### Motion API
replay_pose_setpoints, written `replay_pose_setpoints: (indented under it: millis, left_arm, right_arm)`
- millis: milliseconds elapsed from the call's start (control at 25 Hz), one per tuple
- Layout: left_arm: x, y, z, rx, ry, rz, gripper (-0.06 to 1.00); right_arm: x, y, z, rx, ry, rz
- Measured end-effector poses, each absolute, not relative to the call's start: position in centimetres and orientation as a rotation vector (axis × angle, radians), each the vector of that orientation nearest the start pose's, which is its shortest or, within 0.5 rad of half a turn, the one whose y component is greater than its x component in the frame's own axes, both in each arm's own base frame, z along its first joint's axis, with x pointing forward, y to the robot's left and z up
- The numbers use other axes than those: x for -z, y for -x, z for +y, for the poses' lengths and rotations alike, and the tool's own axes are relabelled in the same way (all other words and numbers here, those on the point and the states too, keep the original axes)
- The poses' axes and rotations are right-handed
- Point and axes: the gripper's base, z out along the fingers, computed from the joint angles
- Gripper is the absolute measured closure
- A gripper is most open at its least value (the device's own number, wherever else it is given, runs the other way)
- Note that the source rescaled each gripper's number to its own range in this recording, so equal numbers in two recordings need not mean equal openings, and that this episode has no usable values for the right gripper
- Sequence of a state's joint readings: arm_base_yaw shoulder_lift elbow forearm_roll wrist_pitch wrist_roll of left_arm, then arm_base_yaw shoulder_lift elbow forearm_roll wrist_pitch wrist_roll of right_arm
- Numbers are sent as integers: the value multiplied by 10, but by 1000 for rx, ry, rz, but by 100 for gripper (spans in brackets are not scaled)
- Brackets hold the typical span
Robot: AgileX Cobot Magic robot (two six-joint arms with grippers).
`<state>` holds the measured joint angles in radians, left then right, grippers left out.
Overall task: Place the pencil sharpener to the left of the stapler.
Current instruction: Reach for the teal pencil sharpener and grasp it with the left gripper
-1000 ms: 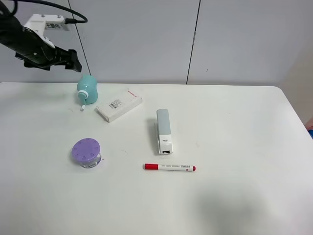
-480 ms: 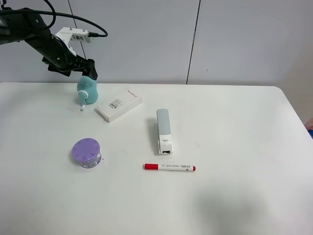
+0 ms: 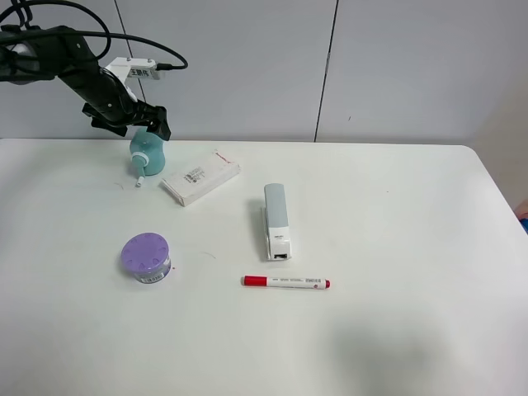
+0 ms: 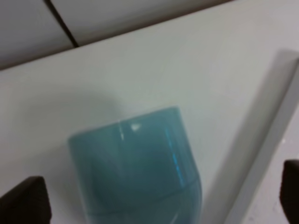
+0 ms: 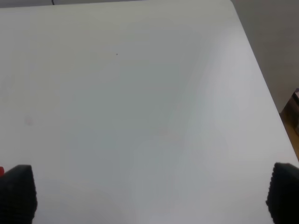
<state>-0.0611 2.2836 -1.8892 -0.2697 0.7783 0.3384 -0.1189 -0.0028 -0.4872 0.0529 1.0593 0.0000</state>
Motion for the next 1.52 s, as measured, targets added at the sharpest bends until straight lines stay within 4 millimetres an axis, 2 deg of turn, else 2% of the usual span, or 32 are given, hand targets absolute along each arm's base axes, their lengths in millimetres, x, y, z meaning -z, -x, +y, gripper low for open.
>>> replay_pose_setpoints:
  millis: [240,720,880,1200,1520]
  left_arm:
    - [-165,-510,-47,222,-332,2611,-6]
    - [-153,-516,-28,191,-294,2625,-6]
    - [-146,-517,-29,199,-292,2641,-6]
    - [-145,-516,-43,220,-318,2637,-6]
    - [-136,-516,-44,224,-319,2652,-6]
  right_arm:
    - [-274,3,5,10,-120,2048]
    - [-274,3,5,10,-120,2048]
    - [-274,3,5,10,-120,2048]
    - [-274,3,5,10,-120,2048]
    - [-274,3,5,10,-120,2048]
